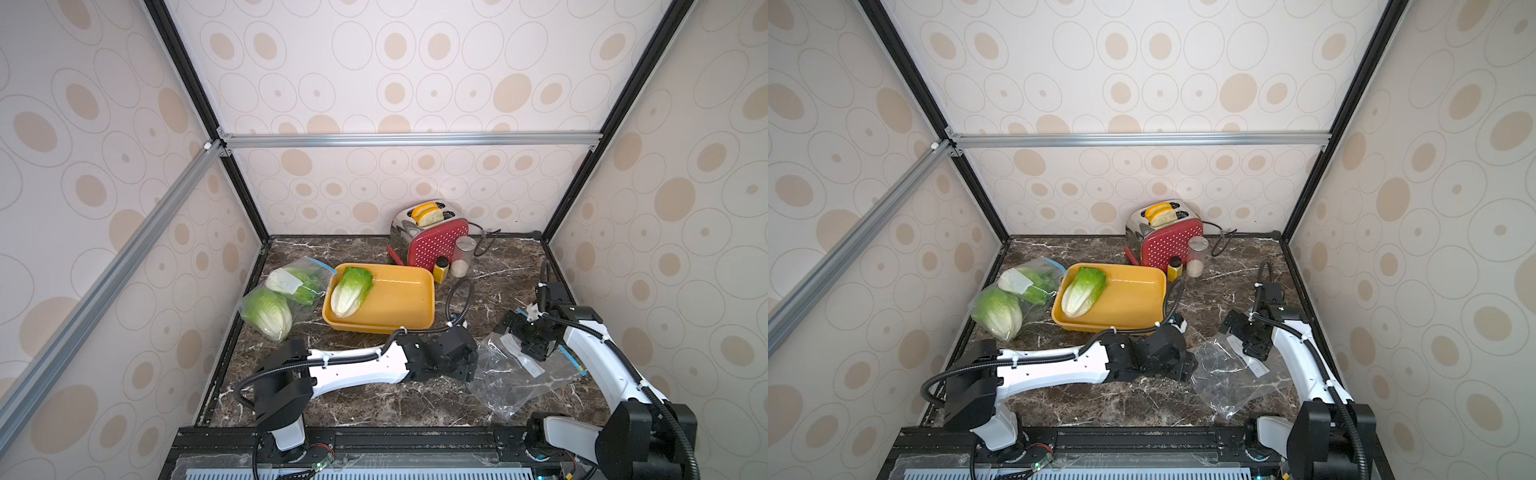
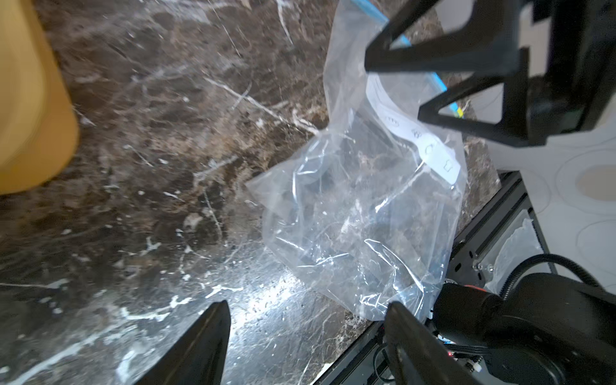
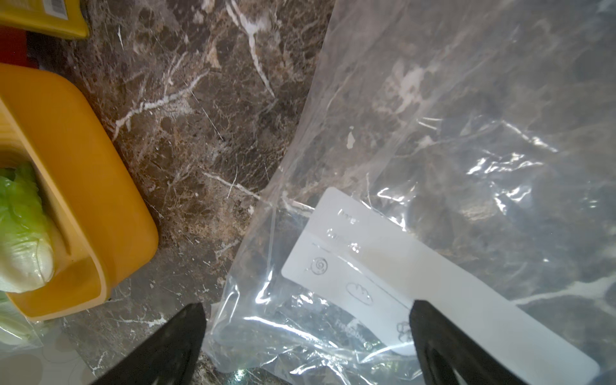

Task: Put the chinese cabbages into a zipper bag and zip it
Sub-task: Move the zipper food storage bag to the center of the board.

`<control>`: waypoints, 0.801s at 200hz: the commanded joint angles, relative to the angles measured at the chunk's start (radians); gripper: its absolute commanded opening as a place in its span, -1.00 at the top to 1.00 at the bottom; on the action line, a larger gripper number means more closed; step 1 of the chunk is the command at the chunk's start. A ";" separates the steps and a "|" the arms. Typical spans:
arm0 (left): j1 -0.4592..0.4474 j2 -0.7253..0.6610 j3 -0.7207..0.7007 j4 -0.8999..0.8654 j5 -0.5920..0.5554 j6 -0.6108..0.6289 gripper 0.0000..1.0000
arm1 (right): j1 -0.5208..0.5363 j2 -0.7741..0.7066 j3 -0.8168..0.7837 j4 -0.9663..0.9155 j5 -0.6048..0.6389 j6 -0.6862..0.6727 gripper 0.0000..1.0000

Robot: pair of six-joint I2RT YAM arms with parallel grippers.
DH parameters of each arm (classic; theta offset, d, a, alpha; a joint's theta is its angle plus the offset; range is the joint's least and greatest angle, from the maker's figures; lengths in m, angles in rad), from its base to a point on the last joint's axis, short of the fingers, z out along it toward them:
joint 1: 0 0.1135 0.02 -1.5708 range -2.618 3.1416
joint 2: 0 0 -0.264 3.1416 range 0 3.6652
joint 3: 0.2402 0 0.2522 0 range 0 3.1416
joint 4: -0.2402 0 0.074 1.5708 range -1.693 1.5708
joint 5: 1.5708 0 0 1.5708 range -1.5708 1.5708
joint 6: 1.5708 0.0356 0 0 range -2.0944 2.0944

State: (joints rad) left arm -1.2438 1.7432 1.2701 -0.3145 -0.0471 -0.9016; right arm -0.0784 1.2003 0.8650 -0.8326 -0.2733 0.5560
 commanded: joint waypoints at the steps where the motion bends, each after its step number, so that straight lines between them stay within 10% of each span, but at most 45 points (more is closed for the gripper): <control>1: -0.008 0.056 0.064 0.004 -0.039 -0.022 -0.45 | -0.040 -0.011 -0.008 0.019 -0.048 -0.019 -0.99; 89: 0.006 0.252 0.237 -0.162 -0.089 -0.038 -0.17 | -0.072 -0.005 0.007 0.058 -0.091 -0.033 -0.99; 160: 0.034 0.196 0.111 -0.066 -0.156 -0.074 0.78 | -0.072 -0.013 0.011 0.057 -0.114 -0.035 -0.99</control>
State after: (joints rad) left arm -1.2209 1.9820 1.4139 -0.3866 -0.1383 -0.9558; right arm -0.1459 1.2003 0.8650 -0.7658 -0.3698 0.5301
